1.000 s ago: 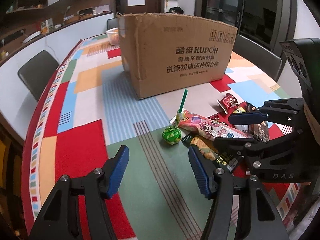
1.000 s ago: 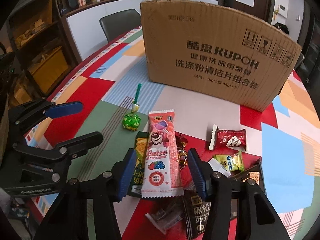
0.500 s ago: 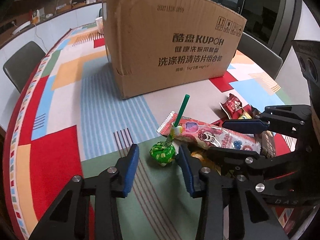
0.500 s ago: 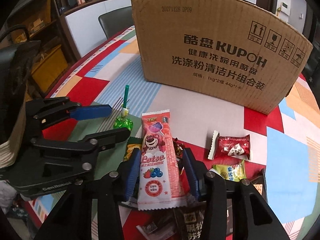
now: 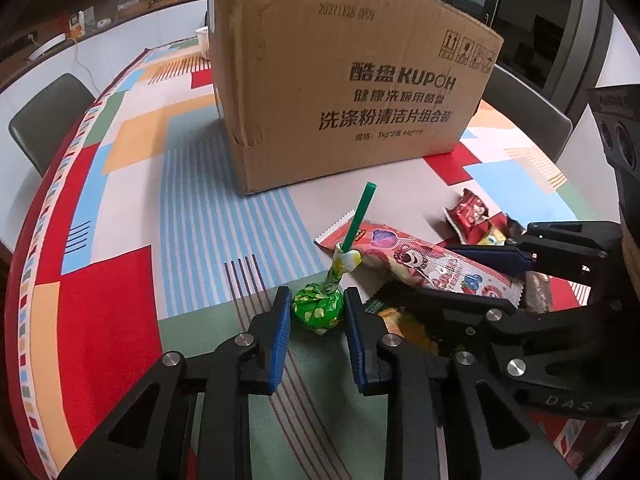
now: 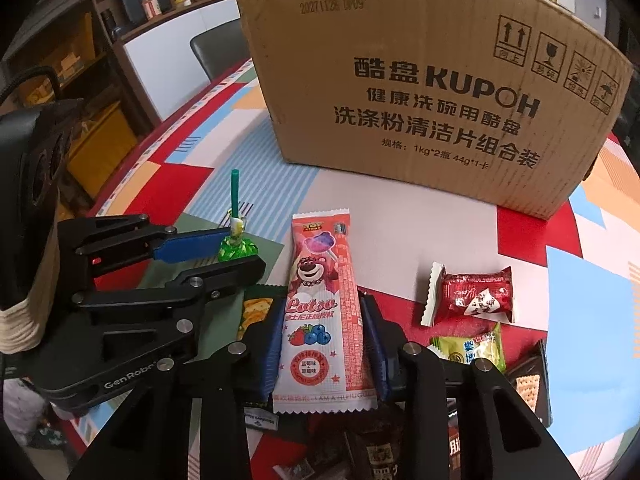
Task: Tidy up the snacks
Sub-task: 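Grasp the green lollipop with the left tool while the right tool grasps the pink Lotso ice-pop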
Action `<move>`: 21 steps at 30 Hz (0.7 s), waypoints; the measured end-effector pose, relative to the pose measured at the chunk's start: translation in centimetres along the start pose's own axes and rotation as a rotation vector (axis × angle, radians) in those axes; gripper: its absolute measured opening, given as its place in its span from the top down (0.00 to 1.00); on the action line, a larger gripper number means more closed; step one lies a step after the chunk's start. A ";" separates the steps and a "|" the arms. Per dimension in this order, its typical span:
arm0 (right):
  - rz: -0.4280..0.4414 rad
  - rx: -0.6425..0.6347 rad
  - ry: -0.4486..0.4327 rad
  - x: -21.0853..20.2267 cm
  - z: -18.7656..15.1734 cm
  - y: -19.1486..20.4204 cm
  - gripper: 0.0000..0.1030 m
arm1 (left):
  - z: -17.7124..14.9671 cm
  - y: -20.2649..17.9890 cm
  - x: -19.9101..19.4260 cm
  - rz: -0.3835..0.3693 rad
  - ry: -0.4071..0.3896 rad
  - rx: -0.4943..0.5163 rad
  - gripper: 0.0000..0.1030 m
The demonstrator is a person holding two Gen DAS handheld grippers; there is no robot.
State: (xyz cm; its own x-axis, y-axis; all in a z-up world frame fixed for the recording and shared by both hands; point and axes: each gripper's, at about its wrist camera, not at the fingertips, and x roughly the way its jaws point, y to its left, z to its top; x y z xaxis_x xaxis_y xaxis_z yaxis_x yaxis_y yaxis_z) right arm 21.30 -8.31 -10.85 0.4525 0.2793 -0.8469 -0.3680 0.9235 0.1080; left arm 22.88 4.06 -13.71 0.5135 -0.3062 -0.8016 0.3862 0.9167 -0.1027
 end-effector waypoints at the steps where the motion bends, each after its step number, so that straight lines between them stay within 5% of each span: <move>1: -0.002 0.001 -0.008 -0.3 -0.1 0.0 0.64 | 0.0 -0.1 -0.3 0.006 -0.004 -0.003 0.74; 17: -0.015 0.010 -0.097 -4.7 -0.2 -0.1 0.65 | 0.6 -1.9 -5.5 0.036 -0.079 -0.060 0.74; 18: -0.014 0.010 -0.103 -4.9 -0.2 -0.1 0.90 | 0.6 -2.0 -5.8 0.035 -0.085 -0.060 0.74; 21: 0.000 0.010 -0.109 -5.8 -0.1 -0.2 0.96 | 0.9 -2.3 -6.7 0.038 -0.102 -0.061 0.74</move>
State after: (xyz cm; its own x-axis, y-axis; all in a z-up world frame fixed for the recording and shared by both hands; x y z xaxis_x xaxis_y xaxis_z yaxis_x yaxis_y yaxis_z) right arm 18.62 -10.17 -5.99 0.5386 0.3053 -0.7853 -0.3595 0.9262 0.1135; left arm 19.27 3.79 -7.62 0.6036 -0.2929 -0.7415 0.3191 0.9411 -0.1120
